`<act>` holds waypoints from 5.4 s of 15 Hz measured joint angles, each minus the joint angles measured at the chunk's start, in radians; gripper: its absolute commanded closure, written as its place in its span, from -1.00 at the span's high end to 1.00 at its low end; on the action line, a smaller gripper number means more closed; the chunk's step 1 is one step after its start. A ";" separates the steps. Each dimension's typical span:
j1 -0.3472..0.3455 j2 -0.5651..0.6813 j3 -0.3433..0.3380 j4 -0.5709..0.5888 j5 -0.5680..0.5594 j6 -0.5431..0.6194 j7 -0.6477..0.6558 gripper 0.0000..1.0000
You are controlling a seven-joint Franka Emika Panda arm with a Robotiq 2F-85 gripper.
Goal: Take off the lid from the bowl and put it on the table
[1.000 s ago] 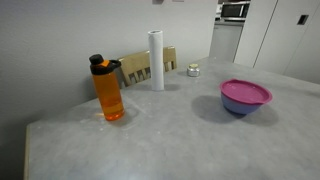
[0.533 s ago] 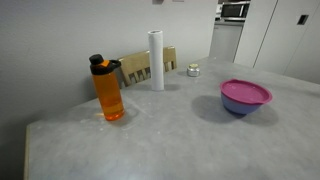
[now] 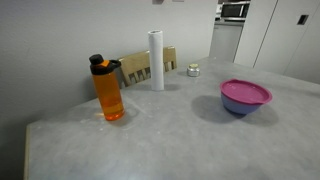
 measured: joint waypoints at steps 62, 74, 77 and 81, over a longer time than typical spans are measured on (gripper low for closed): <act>-0.022 0.954 -0.391 0.244 0.279 0.274 0.267 1.00; 0.038 1.145 -0.398 0.517 0.013 -0.145 0.350 1.00; 0.038 1.162 -0.403 0.559 0.013 -0.145 0.354 1.00; 0.037 1.176 -0.412 0.577 0.016 -0.087 0.378 1.00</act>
